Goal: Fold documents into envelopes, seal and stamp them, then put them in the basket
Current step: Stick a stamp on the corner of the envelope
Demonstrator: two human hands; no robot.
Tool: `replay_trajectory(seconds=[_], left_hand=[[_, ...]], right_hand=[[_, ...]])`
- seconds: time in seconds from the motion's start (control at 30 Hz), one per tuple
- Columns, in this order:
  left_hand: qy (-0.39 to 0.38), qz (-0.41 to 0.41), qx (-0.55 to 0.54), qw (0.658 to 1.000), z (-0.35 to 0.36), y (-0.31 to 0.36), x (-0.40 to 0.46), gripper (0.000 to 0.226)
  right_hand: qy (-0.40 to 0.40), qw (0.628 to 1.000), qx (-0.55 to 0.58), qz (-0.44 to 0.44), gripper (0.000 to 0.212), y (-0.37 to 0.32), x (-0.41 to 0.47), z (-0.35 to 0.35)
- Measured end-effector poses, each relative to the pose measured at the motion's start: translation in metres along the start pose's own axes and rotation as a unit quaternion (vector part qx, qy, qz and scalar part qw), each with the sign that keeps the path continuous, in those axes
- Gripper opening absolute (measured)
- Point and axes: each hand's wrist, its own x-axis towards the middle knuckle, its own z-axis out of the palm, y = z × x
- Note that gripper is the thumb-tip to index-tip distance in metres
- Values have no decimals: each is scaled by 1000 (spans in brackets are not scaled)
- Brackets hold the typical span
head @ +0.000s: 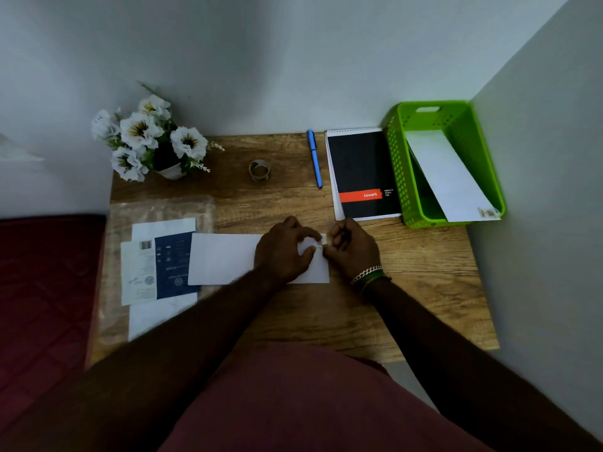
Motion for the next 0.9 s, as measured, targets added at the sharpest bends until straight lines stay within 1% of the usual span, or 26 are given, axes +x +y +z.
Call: replay_trajectory(seconds=[0.1,0.2,0.33,0.47,0.6,0.8,0.9], left_hand=[[3,-4,0,1000,-1,1,1,26],[5,-7,-16,1000,-2,0,2,27],[8,-8,-26,1000,-3,-1,2,27],[7,-7,-23,1000,-3,-2,3,29],[2,-15,-27,1000,-3,0,3,31],[5,-21,-28,999,-3,1,2,30],[6,-20,-26,999,-3,2,2,31]], right_hand=[[8,1000,-10,2,31,-3,1,2],[18,999,-43,-3,33,-9,0,5],[33,998,-52,9,33,-9,-2,8],[47,997,-37,44,34,-14,3,11],[53,998,-19,41,29,-10,3,9],[58,997,0,47,30,-9,5,9],[47,997,10,54,30,-9,7,6]])
